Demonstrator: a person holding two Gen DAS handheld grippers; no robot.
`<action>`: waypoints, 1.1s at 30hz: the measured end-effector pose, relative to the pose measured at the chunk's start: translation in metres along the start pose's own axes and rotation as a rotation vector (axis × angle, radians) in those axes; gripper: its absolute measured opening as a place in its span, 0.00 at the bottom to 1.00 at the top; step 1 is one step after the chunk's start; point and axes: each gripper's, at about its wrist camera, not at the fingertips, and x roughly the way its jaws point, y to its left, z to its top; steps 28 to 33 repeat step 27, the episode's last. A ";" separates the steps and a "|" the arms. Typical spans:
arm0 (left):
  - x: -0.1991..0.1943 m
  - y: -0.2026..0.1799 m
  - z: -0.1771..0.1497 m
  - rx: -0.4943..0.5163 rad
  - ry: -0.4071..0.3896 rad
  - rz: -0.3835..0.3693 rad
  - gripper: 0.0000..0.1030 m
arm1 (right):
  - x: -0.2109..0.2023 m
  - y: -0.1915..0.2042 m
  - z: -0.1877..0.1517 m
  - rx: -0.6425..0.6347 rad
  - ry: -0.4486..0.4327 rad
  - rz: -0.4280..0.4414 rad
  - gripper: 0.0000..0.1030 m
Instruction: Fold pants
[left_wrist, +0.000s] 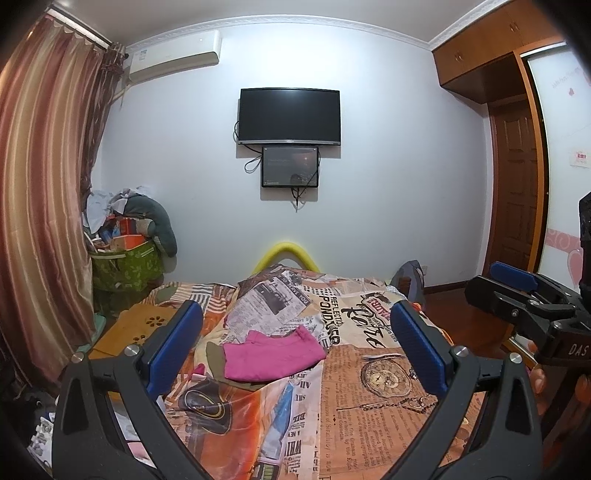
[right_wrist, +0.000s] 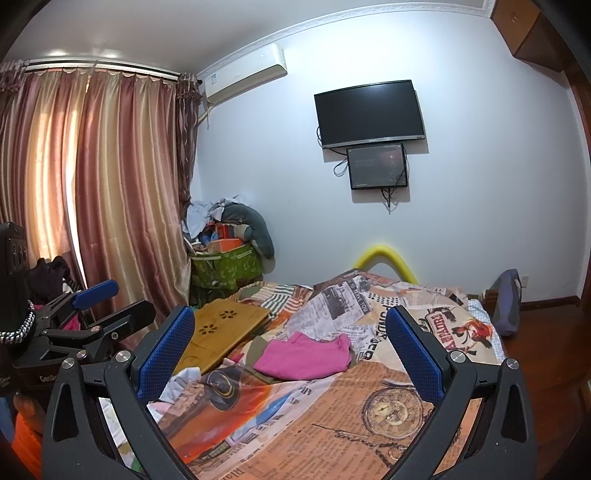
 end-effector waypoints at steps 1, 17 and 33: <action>0.000 -0.001 0.000 0.002 0.001 -0.003 1.00 | 0.000 0.000 0.000 0.000 0.000 -0.001 1.00; 0.001 0.004 -0.002 -0.020 0.024 -0.032 1.00 | -0.001 0.000 0.000 -0.012 -0.003 -0.023 1.00; 0.002 0.006 -0.002 -0.020 0.025 -0.034 1.00 | 0.001 0.001 -0.001 -0.006 0.003 -0.022 1.00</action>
